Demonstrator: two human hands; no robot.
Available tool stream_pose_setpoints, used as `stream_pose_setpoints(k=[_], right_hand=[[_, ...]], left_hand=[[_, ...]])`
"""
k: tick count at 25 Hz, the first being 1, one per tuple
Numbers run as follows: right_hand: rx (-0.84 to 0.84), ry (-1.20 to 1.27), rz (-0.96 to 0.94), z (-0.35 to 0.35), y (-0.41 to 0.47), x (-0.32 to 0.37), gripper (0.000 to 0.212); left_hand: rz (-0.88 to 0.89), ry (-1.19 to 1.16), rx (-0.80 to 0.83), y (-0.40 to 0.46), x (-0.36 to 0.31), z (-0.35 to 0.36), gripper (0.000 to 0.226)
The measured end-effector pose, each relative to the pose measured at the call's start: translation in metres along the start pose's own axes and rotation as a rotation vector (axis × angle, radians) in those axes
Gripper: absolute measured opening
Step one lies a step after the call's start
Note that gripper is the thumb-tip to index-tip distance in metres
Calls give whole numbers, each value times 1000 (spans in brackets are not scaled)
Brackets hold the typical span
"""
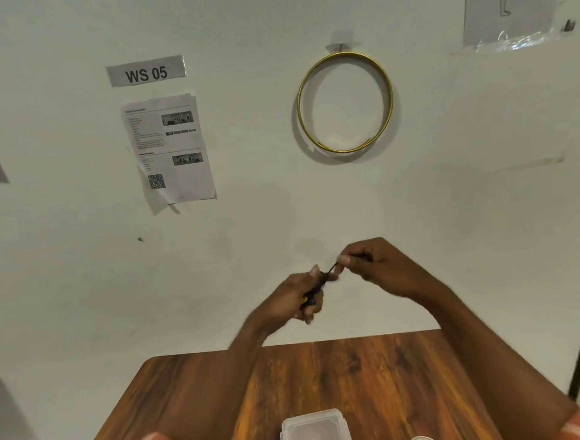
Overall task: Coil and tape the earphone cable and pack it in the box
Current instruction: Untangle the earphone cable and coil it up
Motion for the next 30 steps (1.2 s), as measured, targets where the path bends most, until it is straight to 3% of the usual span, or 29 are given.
stream_pose_setpoints(k=[3,6,8,11,15,20,23,26,30], right_hand=[[-117,97,60,1,14,-20,23],[-51,460,238,51,5,-49,29],[19,722,328,88,-10,-58,31],[44,903,498,117,-27,-75,37],[160,826,683,138,-45,-92,37],[57,765,867,157,-75,-128,28],[-3,763,954,191,-111,-158,21],[-55,650,1098,244,-176,-191,12],[-32,495,1204,307,-260,-224,10]], left_hand=[[-10,-523,183,-9,7,48,67],[103,-937,220,-5,4,55,44],[130,-1104,227,0,13,48,33],[53,-1214,174,2,41,38,35],[-55,-1114,46,-4,84,30,44],[-186,-949,-224,-23,142,16,28],[-228,-526,-541,-45,194,2,34],[-324,-153,-760,-92,270,7,37],[-469,101,-788,-149,353,33,8]])
Point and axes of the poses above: each hand's wrist, its own y-axis towards the middle knuckle, its own z-axis out of the palm, x = y × z, the point moved 9 cm from there along y, towards the middle knuckle, and after that the axes turned 15 degrees about -y, right-handed, at the moved point
